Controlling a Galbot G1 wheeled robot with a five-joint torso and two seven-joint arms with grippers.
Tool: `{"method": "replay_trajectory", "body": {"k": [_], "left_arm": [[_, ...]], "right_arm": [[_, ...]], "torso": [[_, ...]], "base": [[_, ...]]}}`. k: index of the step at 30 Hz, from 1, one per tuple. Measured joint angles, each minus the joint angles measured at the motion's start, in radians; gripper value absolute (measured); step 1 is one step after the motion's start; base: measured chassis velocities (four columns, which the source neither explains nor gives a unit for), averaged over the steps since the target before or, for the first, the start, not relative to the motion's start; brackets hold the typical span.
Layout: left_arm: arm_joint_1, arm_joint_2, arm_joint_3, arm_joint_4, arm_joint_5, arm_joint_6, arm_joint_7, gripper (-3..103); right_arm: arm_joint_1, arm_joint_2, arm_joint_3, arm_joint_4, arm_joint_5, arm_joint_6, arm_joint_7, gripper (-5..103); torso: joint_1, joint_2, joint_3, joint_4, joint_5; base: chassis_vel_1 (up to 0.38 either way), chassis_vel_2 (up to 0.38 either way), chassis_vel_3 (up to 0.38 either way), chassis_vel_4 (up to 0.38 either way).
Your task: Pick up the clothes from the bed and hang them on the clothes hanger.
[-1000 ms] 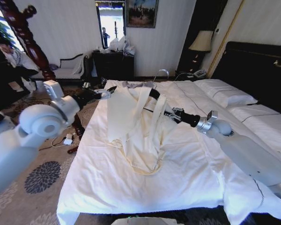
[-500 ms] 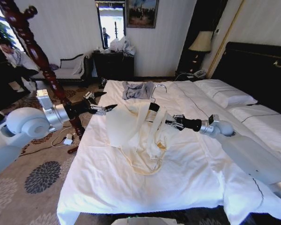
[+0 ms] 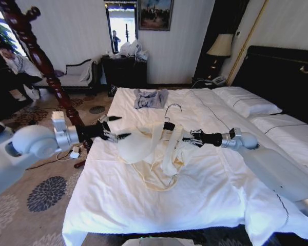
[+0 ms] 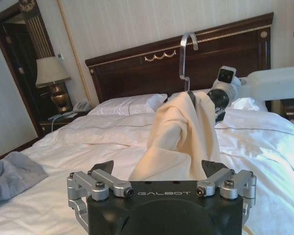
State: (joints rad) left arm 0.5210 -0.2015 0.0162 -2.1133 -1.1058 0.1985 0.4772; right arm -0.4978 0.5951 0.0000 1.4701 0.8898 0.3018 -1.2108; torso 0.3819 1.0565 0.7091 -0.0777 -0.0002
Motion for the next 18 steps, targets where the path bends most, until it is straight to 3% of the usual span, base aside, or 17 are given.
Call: {"method": "replay_trajectory", "body": {"k": [16,18], "left_arm": [[-0.006,-0.032,0.021,0.004,0.029,0.012,-0.028,101],[-0.006,-0.035,0.024,-0.002,0.038,0.011,-0.03,98]], "right_arm": [[0.016,0.02,-0.02,0.085,-0.009,-0.024,0.021,20],[0.021,0.024,-0.022,0.088,-0.014,-0.025,0.027,20]], "torso": [[0.0,0.0,0.0,0.0,0.0001],[0.0,0.0,0.0,-0.0001,0.0002]], "base": [[0.0,0.0,0.0,0.0],[0.0,0.0,0.0,0.0]]}}
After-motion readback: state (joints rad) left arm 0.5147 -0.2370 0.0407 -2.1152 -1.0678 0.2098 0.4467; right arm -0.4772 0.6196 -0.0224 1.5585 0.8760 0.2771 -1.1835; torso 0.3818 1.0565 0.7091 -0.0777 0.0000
